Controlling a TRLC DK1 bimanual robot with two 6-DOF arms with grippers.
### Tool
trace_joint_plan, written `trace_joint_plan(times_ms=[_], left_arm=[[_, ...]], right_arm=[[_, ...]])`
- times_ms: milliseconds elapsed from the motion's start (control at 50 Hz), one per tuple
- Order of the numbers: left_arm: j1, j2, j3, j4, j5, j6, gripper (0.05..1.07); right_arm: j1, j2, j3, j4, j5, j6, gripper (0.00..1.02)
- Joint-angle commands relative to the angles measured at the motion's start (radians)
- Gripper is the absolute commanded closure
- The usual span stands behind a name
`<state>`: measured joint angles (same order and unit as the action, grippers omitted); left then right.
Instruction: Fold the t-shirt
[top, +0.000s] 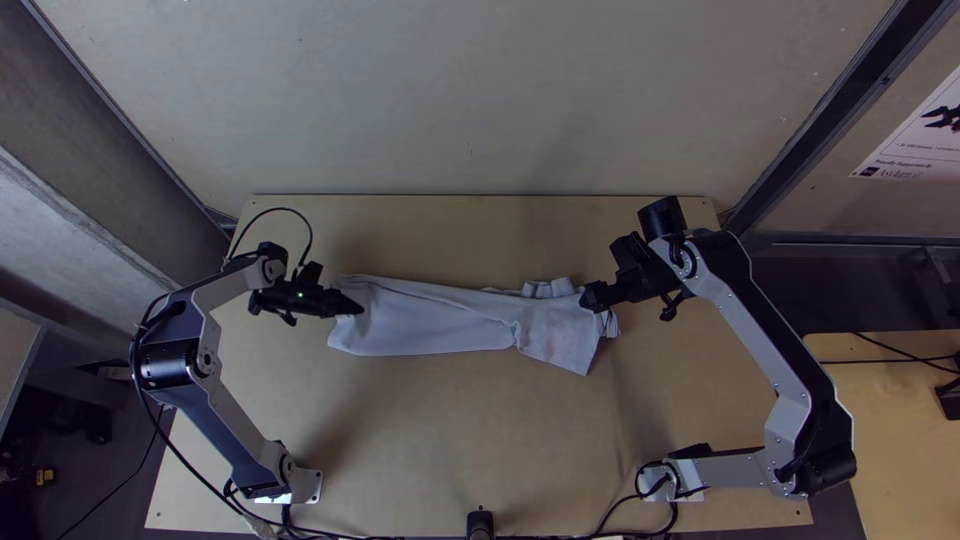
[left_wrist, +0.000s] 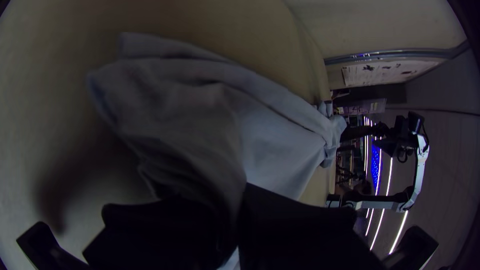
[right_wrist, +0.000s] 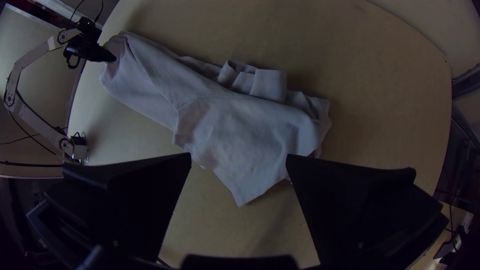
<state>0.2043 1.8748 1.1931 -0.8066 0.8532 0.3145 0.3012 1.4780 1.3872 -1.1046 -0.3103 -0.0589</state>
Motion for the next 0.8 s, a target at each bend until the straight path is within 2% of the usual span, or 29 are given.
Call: trace_joint_plan(times_ms=[0, 340, 600, 780], left_arm=[[0.055, -0.020, -0.040, -0.049, 0.007, 0.037, 1.05], [0.257, -0.057, 0.039, -0.246, -0.002, 0.190, 1.05], [0.402, -0.063, 0.097, -0.431, -0.054, 0.368, 1.05], [0.491, -0.065, 0.138, -0.525, -0.077, 0.454, 1.05]], right_arm=[[0.004, -0.031, -0.011, -0.009, 0.002, 0.014, 0.15], [0.007, -0.042, -0.017, -0.009, 0.000, 0.016, 0.15], [0.006, -0.056, -0.020, -0.015, 0.002, 0.014, 0.15], [0.013, -0.065, -0.030, -0.015, 0.000, 0.016, 0.15]])
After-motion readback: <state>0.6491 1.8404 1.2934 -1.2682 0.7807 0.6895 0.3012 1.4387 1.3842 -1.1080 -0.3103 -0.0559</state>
